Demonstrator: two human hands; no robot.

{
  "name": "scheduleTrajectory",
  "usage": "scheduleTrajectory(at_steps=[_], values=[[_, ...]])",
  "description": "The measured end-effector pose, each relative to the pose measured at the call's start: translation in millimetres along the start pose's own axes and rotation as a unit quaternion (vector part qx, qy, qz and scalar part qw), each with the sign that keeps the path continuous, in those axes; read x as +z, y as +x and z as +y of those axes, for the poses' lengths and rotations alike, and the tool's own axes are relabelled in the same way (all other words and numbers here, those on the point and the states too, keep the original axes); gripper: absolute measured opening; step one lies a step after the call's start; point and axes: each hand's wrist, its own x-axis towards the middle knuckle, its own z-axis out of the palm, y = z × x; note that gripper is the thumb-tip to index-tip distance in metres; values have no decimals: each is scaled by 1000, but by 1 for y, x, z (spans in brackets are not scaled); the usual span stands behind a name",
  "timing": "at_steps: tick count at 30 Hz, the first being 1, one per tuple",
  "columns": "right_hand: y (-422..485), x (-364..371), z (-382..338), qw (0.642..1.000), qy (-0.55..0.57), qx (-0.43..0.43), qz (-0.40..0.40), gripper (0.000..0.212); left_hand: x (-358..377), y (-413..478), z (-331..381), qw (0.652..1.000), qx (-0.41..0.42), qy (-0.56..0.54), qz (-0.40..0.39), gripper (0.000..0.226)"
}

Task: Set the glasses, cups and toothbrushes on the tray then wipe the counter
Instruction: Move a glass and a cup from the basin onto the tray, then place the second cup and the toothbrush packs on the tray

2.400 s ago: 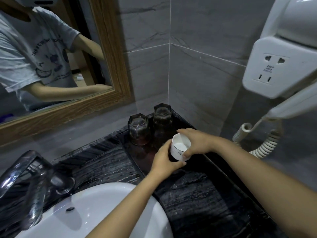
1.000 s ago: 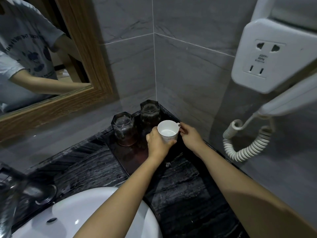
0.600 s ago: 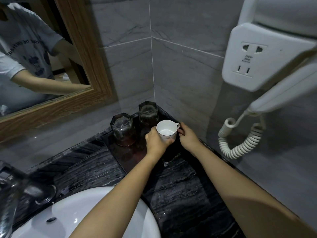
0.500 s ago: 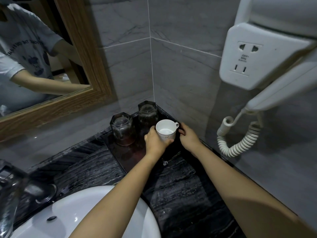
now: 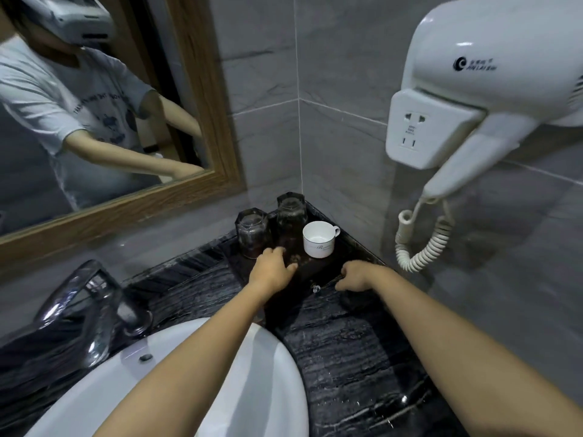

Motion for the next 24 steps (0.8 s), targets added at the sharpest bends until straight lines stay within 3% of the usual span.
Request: scheduleTrajectory(at_steps=[4,7,13,24], values=[[-34,8,-32,988,-105,-26,-112,34,-15,-38,-20,994,-16,78,-81,57],[-55,19,-66,967,-184,-57,-168,53,-29,-68,-38,983,-34,117,-141,61],[-83,44,-145,930,-270,-126,-214,66,-65,-138,-86,958,-111,118,-236,59],[-156,80,-295,875,-306,-293,-235,59,-172,-285,-175,937,-242,87,-238,54]])
